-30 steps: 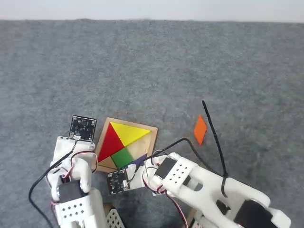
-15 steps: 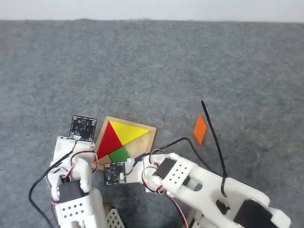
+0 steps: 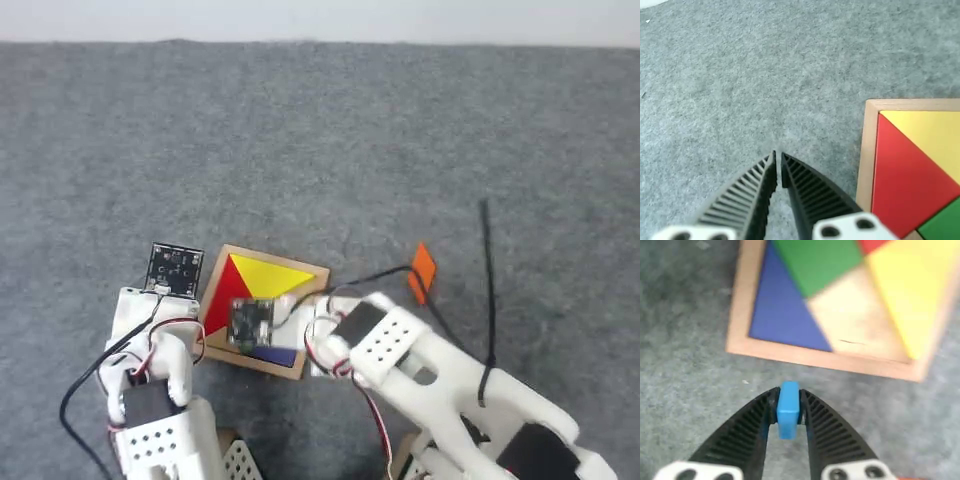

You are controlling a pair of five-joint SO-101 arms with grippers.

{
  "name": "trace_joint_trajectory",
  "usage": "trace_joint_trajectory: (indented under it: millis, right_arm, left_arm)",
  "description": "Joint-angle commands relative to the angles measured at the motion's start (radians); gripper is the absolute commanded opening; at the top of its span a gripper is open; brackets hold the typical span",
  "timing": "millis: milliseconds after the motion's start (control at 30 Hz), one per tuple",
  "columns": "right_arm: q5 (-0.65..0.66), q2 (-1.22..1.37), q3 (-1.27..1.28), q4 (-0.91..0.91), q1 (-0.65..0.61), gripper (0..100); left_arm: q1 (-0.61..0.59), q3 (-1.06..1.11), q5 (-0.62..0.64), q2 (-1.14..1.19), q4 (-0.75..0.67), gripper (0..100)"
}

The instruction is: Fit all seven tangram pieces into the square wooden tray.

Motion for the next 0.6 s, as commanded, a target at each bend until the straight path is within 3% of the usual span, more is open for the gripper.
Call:
trace_joint_trajectory:
  millis: [0,400,567]
  right_arm:
    - [-0.075,-0.064,-0.118,0.018,0.022,1.2]
    - [-0.365,0.079,-0.172,-0.259,-0.035,1.5]
    - [-0.443,0.177,-0.226,-0.268,-0.065,1.4]
  left_arm:
    - [0.005,-0.010,-0.006,-0.021,0.002,2]
    - [0.005,-0.010,-0.006,-0.021,0.002,2]
    - [0.005,-0.010,-0.006,-0.021,0.002,2]
